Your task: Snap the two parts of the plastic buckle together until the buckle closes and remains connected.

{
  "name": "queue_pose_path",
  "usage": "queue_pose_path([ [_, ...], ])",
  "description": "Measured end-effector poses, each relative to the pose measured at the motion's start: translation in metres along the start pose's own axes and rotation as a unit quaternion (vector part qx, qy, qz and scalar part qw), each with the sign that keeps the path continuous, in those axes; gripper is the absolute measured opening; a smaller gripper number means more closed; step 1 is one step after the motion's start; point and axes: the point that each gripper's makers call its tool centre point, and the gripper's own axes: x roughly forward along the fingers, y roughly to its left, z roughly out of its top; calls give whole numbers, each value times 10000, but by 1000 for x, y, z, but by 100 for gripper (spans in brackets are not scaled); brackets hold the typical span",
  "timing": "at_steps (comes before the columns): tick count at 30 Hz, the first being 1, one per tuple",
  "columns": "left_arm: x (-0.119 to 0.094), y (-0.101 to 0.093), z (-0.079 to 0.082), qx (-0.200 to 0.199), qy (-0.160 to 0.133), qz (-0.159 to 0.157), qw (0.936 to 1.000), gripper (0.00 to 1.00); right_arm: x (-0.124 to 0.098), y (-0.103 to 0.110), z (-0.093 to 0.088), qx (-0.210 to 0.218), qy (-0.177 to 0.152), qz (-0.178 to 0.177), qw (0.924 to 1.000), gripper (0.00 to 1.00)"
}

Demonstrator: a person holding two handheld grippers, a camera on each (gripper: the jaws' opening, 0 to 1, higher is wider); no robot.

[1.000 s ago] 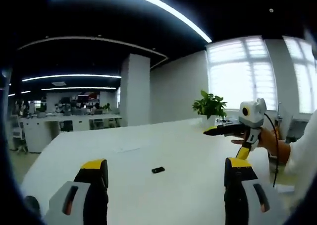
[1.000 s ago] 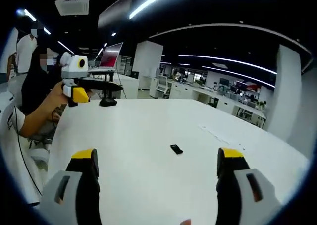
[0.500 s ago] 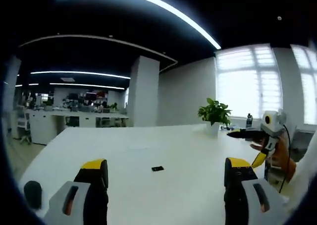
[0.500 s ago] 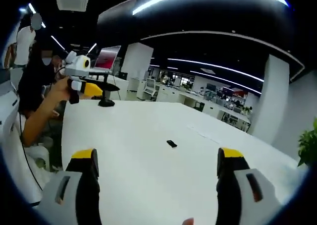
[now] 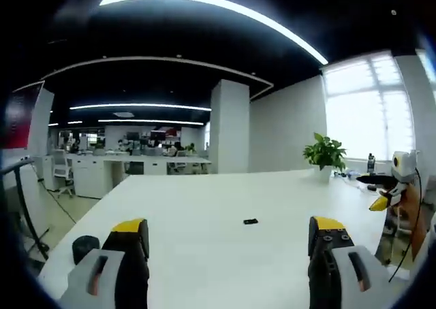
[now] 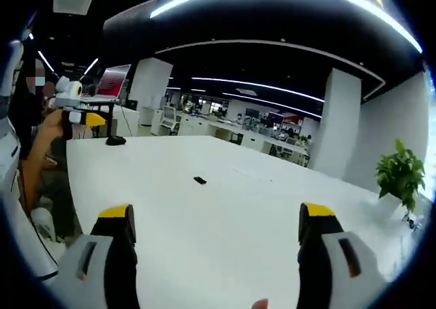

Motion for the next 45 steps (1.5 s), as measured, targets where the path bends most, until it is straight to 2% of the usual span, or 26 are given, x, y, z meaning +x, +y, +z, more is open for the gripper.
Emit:
queue_pose_path([
  [9,-18,1,-10,-141,4,-5,9999,97,-11,7,-11,120,-144,-126,9997,100],
  [14,-27,6,-24,-88,237,170,9995,97,-15,8,-23,181,-30,-161,9997,100],
  [19,-31,8,-29,-84,247,152,9995,97,-19,8,-31,342,-12,-184,9992,100],
  [24,-36,5,-33,2,269,127,9996,98,-22,0,-41,424,16,-375,9984,100],
  [31,-44,2,-37,69,245,74,9996,99,-25,-6,-47,482,98,-504,9975,100],
  [37,-50,7,-46,-17,224,116,9997,99,-24,0,-54,491,187,-464,9975,100],
  [42,-52,17,-52,-160,37,214,9996,99,-24,4,-64,620,267,-431,9968,100],
  [45,-51,23,-53,-38,-107,311,9995,99,-23,6,-62,776,163,-434,9959,100],
])
